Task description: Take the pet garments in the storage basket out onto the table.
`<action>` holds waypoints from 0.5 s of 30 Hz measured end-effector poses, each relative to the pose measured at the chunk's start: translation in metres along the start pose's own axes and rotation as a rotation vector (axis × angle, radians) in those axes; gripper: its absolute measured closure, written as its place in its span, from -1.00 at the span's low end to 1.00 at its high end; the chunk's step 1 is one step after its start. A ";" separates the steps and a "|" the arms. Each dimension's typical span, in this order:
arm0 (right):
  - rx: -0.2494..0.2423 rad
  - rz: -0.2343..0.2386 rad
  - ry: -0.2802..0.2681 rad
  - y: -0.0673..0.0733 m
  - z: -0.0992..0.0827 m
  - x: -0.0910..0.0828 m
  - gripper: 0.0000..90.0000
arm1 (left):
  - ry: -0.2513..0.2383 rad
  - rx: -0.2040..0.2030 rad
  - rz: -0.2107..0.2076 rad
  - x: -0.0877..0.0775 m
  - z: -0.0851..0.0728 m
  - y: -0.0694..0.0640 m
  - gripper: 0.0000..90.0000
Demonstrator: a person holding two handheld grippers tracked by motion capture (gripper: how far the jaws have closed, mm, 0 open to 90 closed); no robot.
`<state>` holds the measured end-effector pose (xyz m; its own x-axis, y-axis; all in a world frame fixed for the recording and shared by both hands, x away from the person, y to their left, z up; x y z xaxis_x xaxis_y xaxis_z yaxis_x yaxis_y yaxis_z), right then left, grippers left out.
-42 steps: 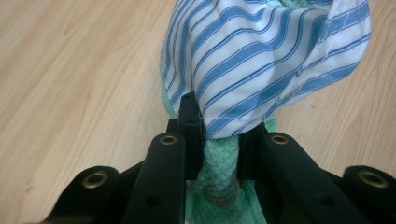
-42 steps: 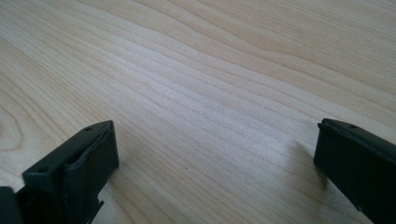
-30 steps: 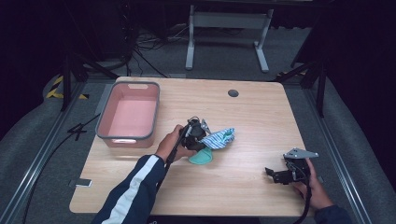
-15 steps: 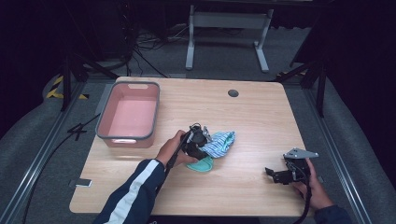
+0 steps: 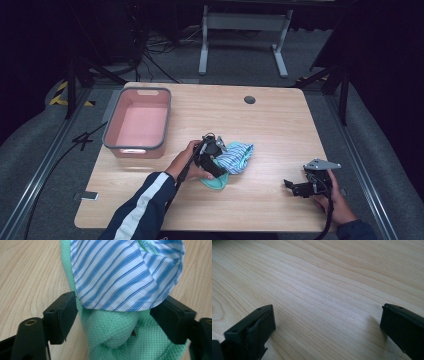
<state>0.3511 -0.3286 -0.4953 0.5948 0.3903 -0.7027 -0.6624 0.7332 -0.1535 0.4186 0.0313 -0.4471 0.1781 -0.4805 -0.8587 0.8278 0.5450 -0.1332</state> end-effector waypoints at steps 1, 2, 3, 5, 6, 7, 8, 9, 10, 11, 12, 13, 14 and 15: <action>0.001 0.001 0.001 0.000 0.000 0.000 -1.00 | -0.004 0.006 -0.008 -0.002 0.000 0.000 -0.55; 0.000 0.000 0.000 0.000 0.000 0.000 -1.00 | -0.018 0.000 -0.013 -0.003 0.000 0.000 -0.56; 0.001 0.001 0.001 0.000 0.000 0.000 -1.00 | -0.020 0.006 -0.016 -0.004 0.000 0.000 -0.56; 0.000 0.000 0.000 0.000 0.000 0.000 -0.99 | -0.022 0.014 -0.014 -0.006 0.000 -0.001 -0.57; 0.000 0.000 0.000 0.000 0.000 0.000 -1.00 | -0.021 0.015 -0.010 -0.007 -0.001 -0.002 -0.57; 0.000 0.000 0.000 0.000 0.000 0.000 -1.00 | -0.023 0.016 -0.009 -0.008 -0.001 -0.002 -0.57; 0.000 0.000 0.000 0.000 0.000 0.000 -1.00 | -0.020 0.021 -0.006 -0.010 -0.001 -0.001 -0.58; 0.000 0.000 0.000 0.000 0.000 0.000 -1.00 | -0.025 0.027 -0.005 -0.011 -0.001 -0.001 -0.58; 0.001 0.001 0.001 0.000 0.000 0.000 -1.00 | -0.027 0.033 -0.003 -0.013 -0.002 -0.001 -0.58; 0.000 0.000 0.000 0.000 0.000 0.000 -1.00 | -0.026 0.040 0.005 -0.014 -0.002 -0.001 -0.57; 0.001 0.001 0.001 0.000 0.000 0.000 -1.00 | -0.023 0.039 0.015 -0.016 -0.002 0.000 -0.57; 0.002 0.001 0.001 0.000 0.000 0.000 -0.99 | -0.024 0.044 0.012 -0.017 -0.002 0.000 -0.56; 0.000 0.000 0.000 0.000 0.000 0.000 -1.00 | -0.028 0.040 0.016 -0.018 -0.003 0.000 -0.55; 0.000 0.000 0.000 0.000 0.000 0.000 -1.00 | -0.024 0.041 0.021 -0.019 -0.003 0.001 -0.55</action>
<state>0.3511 -0.3286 -0.4953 0.5946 0.3904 -0.7029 -0.6624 0.7334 -0.1530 0.4141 0.0427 -0.4324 0.2082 -0.4862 -0.8487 0.8449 0.5265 -0.0944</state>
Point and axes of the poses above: each handheld gripper's, and its own axes: x roughly forward along the jaws, z roughly out of its top, y roughly to its left, the point moved 1 cm from there along x, roughly forward along the jaws, and after that the axes turned 13 degrees about -x, right-handed, at the moved point
